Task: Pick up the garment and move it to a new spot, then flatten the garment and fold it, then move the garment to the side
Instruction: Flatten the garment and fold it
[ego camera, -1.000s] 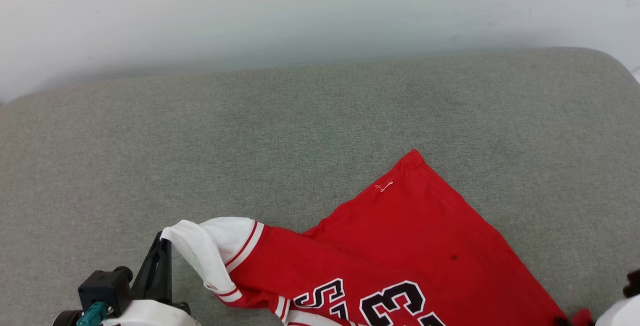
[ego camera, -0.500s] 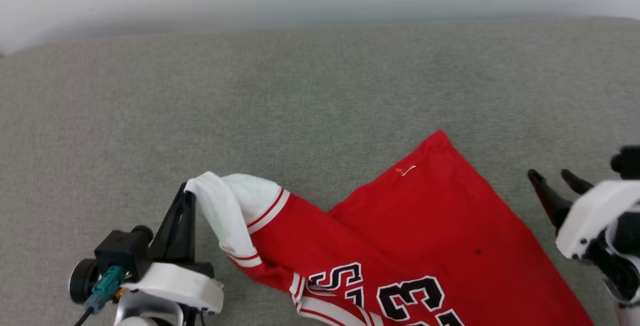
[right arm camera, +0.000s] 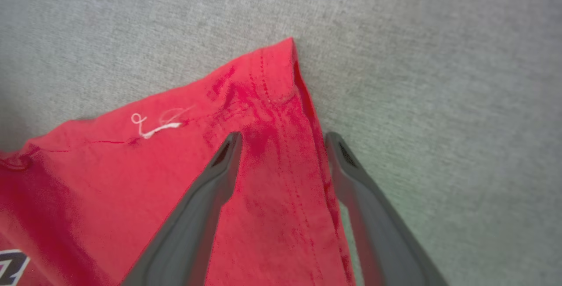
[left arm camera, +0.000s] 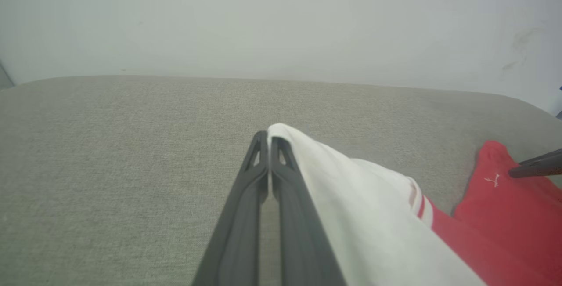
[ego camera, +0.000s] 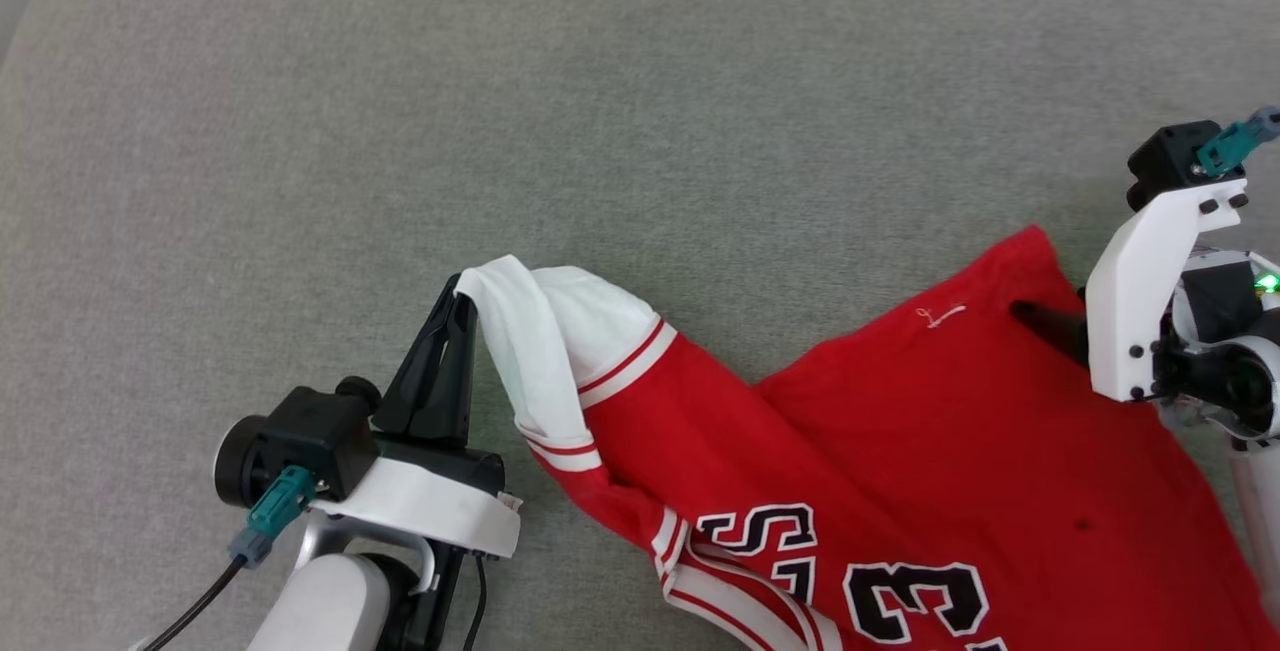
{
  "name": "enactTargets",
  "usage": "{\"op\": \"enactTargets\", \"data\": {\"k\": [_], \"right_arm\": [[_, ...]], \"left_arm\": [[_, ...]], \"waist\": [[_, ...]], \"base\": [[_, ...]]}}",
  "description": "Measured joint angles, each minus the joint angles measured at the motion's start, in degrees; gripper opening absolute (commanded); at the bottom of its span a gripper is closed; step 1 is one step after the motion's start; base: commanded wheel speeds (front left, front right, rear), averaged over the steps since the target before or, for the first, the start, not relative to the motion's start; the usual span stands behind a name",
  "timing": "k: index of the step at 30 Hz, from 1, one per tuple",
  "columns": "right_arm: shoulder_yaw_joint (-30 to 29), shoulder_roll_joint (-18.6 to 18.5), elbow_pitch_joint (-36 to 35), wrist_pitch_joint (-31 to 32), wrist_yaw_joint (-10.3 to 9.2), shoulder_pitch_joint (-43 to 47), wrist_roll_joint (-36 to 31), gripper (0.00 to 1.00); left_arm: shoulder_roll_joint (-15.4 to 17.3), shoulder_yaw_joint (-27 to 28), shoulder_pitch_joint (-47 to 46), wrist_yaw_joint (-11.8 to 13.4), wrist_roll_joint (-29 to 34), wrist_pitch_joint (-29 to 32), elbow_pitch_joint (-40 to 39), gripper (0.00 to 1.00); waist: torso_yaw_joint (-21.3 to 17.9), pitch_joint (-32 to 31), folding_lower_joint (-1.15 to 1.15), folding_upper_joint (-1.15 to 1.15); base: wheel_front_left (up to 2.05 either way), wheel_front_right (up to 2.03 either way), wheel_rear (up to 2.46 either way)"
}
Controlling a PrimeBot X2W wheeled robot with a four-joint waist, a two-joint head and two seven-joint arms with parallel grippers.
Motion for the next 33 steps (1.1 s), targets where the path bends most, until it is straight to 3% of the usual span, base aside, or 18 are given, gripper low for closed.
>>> {"op": "enactTargets", "data": {"k": [6, 7, 9, 10, 19, 24, 33], "right_arm": [[1.5, -0.5, 3.1, 3.4, -0.01, -2.2, 0.9, 1.00], [2.0, -1.0, 3.3, 3.9, -0.01, -2.4, 0.9, 0.75], [2.9, -1.7, 3.4, 4.4, -0.01, -2.7, 1.3, 0.03], [3.0, -2.0, 3.5, 4.4, -0.01, -2.8, 1.8, 0.00], [6.2, -3.7, 3.2, 2.1, 0.00, -3.1, 4.3, 0.00], [6.5, -5.0, 2.2, -1.6, 0.00, -3.1, 4.8, 0.00], [5.8, -5.4, 3.4, -10.9, 0.00, -6.1, 0.7, 0.00]], "left_arm": [[-1.0, -0.4, -1.6, -0.5, -0.1, -1.4, 1.6, 0.00], [-1.1, -0.5, -1.7, -0.5, -0.3, -1.5, 1.9, 0.00], [-1.3, -0.5, -1.7, -0.8, -0.4, -1.9, 2.3, 0.00], [-1.3, -0.5, -1.7, -0.8, -0.4, -2.0, 2.5, 0.00], [-0.7, -0.2, -2.4, -1.0, -0.7, -2.4, 4.2, 0.00], [1.5, 0.5, -3.5, -1.7, -0.9, -1.0, 4.7, 0.00], [5.1, 2.5, -14.8, -5.1, -3.6, 6.0, 8.2, 0.00]], "waist": [[2.7, 2.6, 0.00, 0.00], [3.0, 2.8, 0.00, 0.00], [3.5, 3.0, 0.00, 0.00], [3.6, 3.0, -0.01, 0.00], [3.1, 1.0, 0.00, 0.00], [2.0, -2.2, 0.00, 0.00], [-1.8, -9.7, -0.01, 0.00]], "base": [[0.00, 0.00, 0.00], [0.00, 0.00, 0.00], [0.00, 0.00, 0.00], [0.00, 0.00, 0.00], [0.00, 0.00, 0.00], [0.00, 0.00, 0.00], [0.00, 0.00, 0.00]]}}
